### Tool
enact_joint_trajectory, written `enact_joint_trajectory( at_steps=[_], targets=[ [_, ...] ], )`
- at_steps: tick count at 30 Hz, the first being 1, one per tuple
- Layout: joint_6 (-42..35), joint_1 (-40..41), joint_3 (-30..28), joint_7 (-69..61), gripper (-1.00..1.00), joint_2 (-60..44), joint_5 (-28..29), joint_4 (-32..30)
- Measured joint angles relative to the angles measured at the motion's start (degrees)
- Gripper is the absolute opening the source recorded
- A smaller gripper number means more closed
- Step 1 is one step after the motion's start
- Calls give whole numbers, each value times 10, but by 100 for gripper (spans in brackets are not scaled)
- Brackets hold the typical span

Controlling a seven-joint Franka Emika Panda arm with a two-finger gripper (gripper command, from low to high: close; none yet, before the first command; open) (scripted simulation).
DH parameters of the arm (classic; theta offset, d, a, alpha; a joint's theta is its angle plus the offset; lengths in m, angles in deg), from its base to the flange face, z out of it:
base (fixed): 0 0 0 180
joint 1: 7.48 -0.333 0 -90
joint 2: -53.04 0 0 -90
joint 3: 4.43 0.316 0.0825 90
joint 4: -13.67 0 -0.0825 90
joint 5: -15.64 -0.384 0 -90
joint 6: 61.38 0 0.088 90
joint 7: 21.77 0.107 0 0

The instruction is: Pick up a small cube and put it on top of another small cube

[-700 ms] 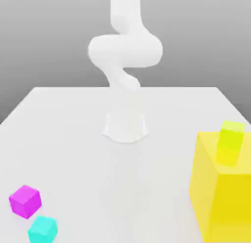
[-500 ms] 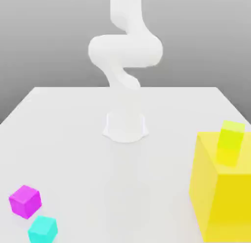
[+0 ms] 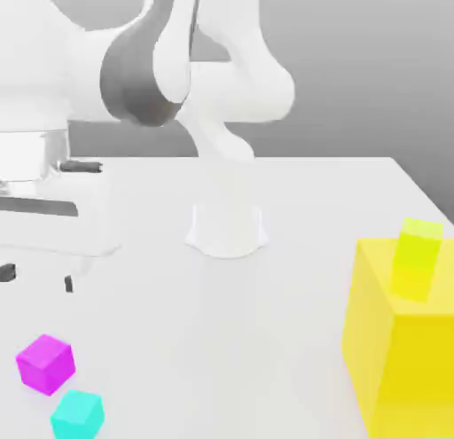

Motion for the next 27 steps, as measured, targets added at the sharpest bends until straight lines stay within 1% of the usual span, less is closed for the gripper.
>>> enact_joint_trajectory(
  at_steps=[5,9,10,17,22,27],
  targets=[
    [45,33,-12,-25,0,-102,-14,-16],
    [103,72,33,-68,0,-185,-69,-2],
    [117,84,46,-77,-100,-203,-81,2],
    [119,87,49,-78,-100,-206,-82,2],
    [50,51,4,-25,-100,-115,-10,-17],
    [-49,-23,80,-54,-100,-31,13,0]
  ],
)
